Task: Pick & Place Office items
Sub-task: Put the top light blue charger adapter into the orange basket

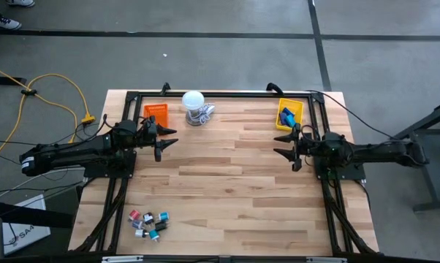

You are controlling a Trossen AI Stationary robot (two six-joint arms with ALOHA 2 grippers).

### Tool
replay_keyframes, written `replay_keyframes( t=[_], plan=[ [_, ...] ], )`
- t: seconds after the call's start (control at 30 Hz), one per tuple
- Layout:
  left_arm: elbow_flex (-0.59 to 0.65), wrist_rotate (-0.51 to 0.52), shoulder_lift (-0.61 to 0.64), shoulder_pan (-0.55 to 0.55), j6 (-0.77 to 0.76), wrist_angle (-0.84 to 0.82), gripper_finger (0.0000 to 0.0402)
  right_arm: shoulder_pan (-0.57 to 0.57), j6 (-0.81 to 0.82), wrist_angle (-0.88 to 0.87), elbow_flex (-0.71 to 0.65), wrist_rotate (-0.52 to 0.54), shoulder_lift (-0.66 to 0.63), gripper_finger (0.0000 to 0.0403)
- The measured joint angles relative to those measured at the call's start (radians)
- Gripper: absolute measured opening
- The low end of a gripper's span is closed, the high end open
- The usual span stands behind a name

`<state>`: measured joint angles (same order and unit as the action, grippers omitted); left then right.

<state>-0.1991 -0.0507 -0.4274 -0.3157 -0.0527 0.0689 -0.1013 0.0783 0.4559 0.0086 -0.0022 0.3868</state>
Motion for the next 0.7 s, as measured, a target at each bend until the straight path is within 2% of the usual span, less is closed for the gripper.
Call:
replay_keyframes(
  t=[0.27,0.47,0.7],
  plan=[
    [0.0,0.0,0.0,0.0,0.0,0.0,0.0167,-0.035,0.007,-0.131,0.0,-0.019,-0.105,0.0195],
    [0.0,0.0,0.0,0.0,0.0,0.0,0.0167,-0.037,0.031,-0.259,-0.001,0.023,-0.184,0.0195],
    [0.0,0.0,0.0,0.0,0.0,0.0,0.0167,-0.037,0.028,-0.387,-0.002,0.024,-0.279,0.0195]
  ],
)
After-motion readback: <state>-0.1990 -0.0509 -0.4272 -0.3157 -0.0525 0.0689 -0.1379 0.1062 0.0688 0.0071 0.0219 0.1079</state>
